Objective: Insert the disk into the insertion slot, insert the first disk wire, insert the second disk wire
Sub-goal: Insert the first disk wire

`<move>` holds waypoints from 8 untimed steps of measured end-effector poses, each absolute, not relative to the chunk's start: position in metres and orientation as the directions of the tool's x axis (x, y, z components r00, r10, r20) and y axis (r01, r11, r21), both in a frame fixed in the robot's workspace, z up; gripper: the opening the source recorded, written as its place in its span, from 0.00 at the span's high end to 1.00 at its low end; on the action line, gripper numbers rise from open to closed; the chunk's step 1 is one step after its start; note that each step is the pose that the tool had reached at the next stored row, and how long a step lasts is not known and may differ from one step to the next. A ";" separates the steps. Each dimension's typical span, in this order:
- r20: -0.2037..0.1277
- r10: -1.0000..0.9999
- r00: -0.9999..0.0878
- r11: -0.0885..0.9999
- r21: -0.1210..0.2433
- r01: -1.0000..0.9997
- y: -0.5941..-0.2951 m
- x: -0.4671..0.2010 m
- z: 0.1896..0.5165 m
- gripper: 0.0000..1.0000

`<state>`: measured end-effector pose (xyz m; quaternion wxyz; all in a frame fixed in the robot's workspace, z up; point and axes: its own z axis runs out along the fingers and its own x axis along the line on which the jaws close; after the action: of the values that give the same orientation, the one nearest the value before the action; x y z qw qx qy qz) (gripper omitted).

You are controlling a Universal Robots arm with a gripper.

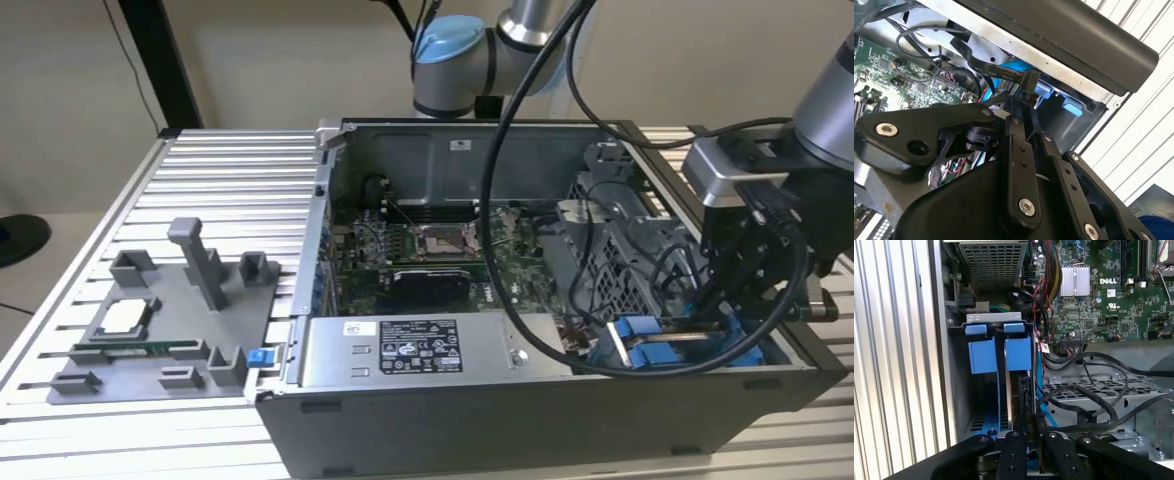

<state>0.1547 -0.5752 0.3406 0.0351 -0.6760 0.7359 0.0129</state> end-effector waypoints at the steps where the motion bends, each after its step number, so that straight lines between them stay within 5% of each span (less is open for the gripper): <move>1: -0.069 -0.994 -0.085 0.087 -0.029 -0.996 -0.575 0.155 0.341 1.00; 8: -0.070 -0.993 -0.093 0.096 -0.029 -0.995 -0.575 0.154 0.340 1.00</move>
<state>0.1543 -0.5746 0.3404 0.0355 -0.6723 0.7393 0.0128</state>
